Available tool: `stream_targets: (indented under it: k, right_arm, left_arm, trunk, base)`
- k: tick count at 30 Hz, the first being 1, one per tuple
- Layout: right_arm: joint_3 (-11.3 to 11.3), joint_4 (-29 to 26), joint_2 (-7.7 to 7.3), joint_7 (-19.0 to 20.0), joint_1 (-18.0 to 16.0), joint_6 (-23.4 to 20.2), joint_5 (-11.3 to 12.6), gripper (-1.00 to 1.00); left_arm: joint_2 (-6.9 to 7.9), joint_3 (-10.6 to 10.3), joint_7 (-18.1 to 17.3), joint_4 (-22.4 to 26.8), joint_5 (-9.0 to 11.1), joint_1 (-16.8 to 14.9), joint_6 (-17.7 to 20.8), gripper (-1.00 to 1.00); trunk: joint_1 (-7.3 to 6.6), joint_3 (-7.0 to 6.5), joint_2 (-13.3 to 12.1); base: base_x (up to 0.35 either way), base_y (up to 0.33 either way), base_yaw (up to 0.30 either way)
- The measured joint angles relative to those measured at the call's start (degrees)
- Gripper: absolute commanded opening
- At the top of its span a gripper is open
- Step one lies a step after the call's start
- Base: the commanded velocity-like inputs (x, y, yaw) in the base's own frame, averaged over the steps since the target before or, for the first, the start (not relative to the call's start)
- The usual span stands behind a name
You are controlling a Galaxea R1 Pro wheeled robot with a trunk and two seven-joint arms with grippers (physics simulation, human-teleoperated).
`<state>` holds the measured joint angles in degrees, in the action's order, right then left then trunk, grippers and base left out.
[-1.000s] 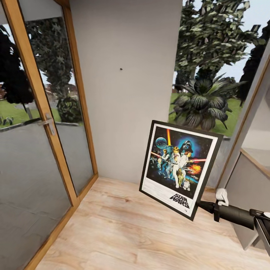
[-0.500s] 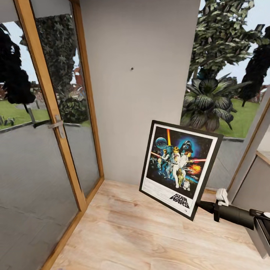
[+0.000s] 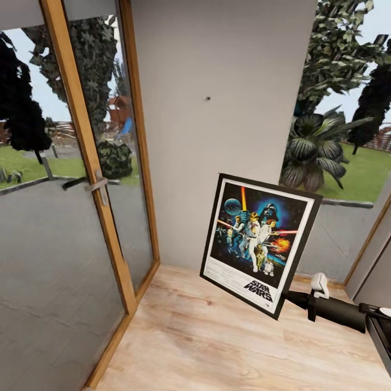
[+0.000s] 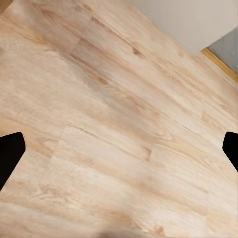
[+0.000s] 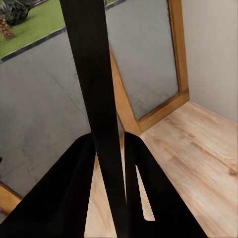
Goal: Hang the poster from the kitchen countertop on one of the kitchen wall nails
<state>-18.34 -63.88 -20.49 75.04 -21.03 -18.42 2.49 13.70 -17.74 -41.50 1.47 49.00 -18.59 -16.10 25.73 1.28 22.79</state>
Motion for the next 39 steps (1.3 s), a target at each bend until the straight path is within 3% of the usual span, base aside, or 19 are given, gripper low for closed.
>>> stream_targets:
  k: [10,29,39]
  right_arm:
    - [0.01,-0.04,0.00,0.00,0.01,-0.07,-0.01,-1.00]
    - [-0.01,-0.06,0.01,0.01,-0.02,-0.09,-0.03,-1.00]
    - [-0.01,0.04,0.01,0.10,-0.04,-0.07,0.03,-1.00]
  left_arm:
    - [-0.01,-0.04,0.01,0.04,-0.01,-0.02,0.02,1.00]
    - [-0.01,-0.05,-0.01,0.06,-0.01,-0.04,0.01,1.00]
    - [0.00,-0.06,0.00,0.08,0.00,-0.02,0.03,1.00]
  trunk:
    - [0.01,-0.32,0.03]
    - [0.03,-1.11,0.09]
    - [0.00,-1.25,0.09]
  base:
    - [0.191,0.255,-0.234]
    - [0.015,0.013,-0.277]
    - [0.246,0.000,-0.058]
